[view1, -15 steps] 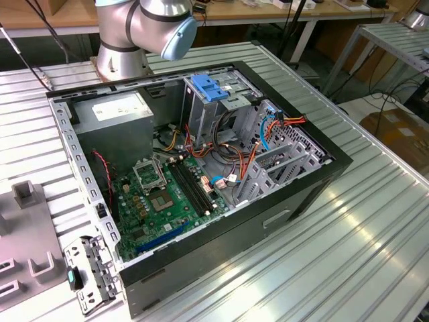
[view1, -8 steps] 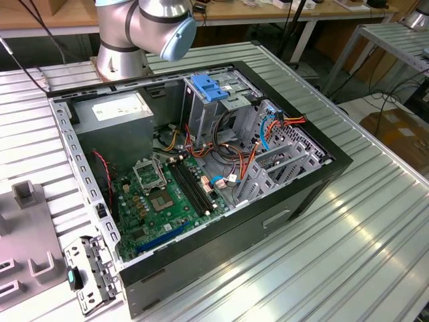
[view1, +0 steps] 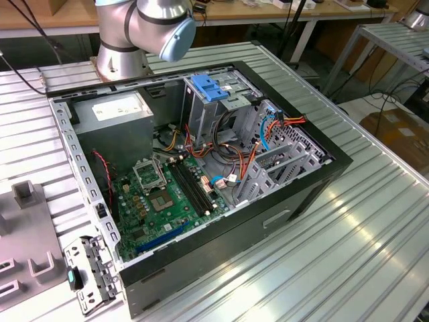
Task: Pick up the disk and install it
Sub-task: 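Reach for the disk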
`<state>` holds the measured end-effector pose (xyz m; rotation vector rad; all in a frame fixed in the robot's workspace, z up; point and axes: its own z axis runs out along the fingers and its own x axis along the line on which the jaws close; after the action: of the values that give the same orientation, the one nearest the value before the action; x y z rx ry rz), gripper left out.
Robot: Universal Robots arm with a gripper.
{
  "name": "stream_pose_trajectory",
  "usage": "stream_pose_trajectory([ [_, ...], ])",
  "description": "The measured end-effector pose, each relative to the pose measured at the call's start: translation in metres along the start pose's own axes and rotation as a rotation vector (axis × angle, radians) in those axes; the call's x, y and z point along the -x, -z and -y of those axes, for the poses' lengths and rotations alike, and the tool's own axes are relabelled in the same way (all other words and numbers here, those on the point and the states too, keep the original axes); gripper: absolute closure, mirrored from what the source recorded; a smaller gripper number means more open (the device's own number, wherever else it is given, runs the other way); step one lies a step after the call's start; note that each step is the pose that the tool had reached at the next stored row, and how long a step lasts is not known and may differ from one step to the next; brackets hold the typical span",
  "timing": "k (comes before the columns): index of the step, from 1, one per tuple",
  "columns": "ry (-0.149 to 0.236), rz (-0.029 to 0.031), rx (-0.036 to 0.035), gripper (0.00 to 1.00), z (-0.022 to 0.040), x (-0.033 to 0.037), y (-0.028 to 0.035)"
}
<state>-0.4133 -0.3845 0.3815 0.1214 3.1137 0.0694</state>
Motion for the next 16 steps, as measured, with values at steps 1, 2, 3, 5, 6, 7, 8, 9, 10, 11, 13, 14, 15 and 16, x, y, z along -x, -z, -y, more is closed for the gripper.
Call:
stream_pose_trajectory([
  [1,0.0,0.0,0.0001,0.89,0.0002,-0.0028,-0.0001],
  [2,0.0,0.0,0.0001,0.89,0.0004,-0.0048,-0.0001],
  [3,0.0,0.0,0.0,0.89,0.0005,-0.0067,-0.0001],
  [5,0.0,0.0001,0.0001,0.89,0.0009,-0.0116,-0.0002],
  [6,0.0,0.0,0.0001,0.89,0.001,-0.0145,-0.0002],
  [7,0.0,0.0,0.0001,0.89,0.0009,-0.0195,-0.0001],
  [8,-0.001,0.0,0.0,0.89,0.0005,-0.0227,-0.0001],
  [9,-0.001,0.0001,0.0001,0.89,-0.0016,-0.0275,-0.0003],
  [10,-0.001,0.0,0.0,0.89,-0.0024,-0.0297,-0.0004],
  [11,-0.002,0.0,0.0,0.89,-0.0026,-0.032,-0.0004],
  [13,-0.002,0.0001,0.0001,0.89,-0.0028,-0.0367,-0.0007],
  [14,-0.002,-0.0001,0.0,0.89,-0.003,-0.039,-0.0008],
  [15,-0.003,-0.0002,0.0,0.89,-0.0032,-0.0409,-0.0009],
  [16,-0.003,-0.0003,0.0,0.89,-0.0032,-0.0416,-0.001],
])
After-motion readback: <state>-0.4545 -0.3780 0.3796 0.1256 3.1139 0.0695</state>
